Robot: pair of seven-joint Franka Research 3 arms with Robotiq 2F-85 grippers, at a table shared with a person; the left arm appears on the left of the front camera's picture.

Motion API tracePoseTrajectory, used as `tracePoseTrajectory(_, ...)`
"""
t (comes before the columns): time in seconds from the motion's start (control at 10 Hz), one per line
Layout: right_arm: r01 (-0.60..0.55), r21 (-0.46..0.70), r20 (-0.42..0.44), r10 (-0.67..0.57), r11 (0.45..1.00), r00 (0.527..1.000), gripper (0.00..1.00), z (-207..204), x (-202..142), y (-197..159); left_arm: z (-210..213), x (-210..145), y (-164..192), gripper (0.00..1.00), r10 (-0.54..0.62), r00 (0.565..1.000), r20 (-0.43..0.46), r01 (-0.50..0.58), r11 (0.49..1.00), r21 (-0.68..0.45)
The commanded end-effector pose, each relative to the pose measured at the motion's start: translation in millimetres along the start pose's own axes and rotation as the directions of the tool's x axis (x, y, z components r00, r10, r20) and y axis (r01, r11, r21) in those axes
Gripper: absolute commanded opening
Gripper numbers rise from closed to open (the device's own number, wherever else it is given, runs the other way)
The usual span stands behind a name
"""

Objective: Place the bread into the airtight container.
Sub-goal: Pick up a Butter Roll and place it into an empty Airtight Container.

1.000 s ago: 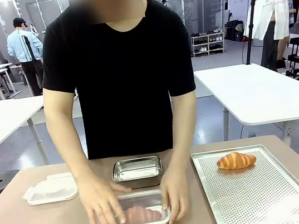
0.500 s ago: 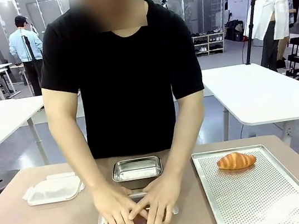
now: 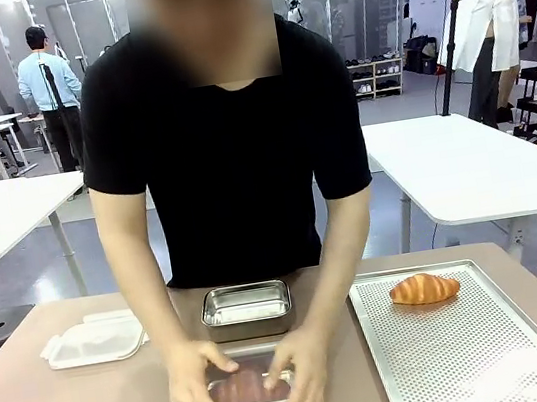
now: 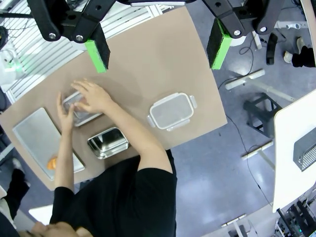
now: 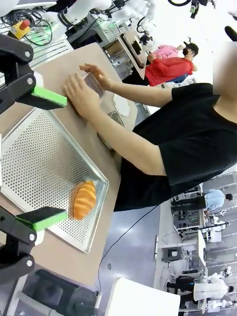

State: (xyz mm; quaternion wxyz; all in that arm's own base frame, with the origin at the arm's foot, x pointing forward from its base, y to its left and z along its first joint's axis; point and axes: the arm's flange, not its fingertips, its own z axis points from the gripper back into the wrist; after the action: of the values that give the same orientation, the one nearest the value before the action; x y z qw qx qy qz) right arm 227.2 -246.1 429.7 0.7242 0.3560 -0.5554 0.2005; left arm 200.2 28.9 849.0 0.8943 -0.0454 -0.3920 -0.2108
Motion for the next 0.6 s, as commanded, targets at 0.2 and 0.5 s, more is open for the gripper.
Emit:
tracePoseTrajectory(0.2,-0.009,0.002,0.01,0.009,1.0,1.0,1.0,0.8,3.3,1.0,0.5,0.3,-0.3,1.0,0.001,1.0,0.001,-0.001,1.0,-0.003)
tracePoseTrajectory(0.5,-0.009,0.002,0.01,0.009,1.0,1.0,1.0,0.8,3.3,1.0,0.5,0.3,-0.3,1.0,0.001,1.0,0.001,-0.001,1.0,-0.003)
